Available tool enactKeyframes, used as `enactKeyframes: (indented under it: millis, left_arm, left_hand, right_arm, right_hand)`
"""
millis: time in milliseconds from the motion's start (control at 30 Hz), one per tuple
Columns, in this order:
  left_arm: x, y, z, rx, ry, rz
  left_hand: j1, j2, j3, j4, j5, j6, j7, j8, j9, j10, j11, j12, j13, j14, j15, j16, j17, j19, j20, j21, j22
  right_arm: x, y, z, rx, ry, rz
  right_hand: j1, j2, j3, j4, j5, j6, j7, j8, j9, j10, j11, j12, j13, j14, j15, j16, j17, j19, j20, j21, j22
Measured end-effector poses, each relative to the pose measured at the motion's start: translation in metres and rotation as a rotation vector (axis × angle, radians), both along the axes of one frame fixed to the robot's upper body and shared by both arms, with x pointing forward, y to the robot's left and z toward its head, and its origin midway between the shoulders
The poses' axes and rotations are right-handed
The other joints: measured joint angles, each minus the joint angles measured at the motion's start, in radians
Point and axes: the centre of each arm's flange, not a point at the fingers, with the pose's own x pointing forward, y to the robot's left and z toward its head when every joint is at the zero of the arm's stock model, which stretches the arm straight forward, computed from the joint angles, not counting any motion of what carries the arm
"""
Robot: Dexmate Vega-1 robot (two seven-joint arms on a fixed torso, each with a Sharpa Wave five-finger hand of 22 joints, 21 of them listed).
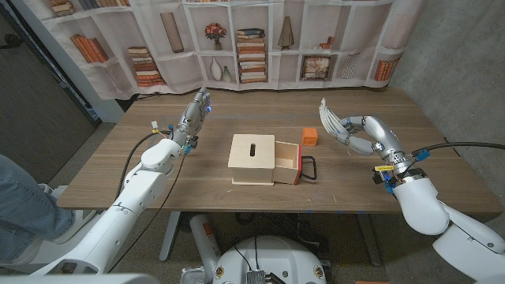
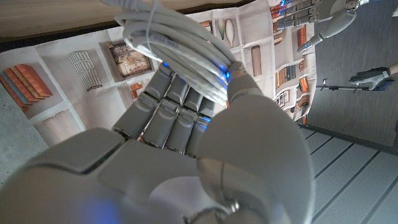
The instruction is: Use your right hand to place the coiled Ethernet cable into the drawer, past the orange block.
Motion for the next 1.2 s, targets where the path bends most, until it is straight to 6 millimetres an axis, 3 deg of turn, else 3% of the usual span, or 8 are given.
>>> enactKeyframes:
  millis: [1200]
  left_arm:
    - [0.001,0.007,-0.002,-0.008,0.006,0.007]
  left_hand:
    - [0.005,0.005,-0.008,0.000,0.000,0.000,0.000,0.000,0.000,0.000,0.000,0.000,0.000,0.000,0.000,0.000,0.000,0.000,0.000,0.000,0.000]
  right_arm:
    - [-0.009,0.028,0.013,-0.034,-0.051,0.134]
  right_hand:
    - [0.000,0.000,-0.008,0.000,-0.001,0.002,-0.002,-0.004,-0.001,0.002,-0.001,0.000,0.001,0.012,-0.005,-0.001,0.003,0.000,0.000,0.018,0.000]
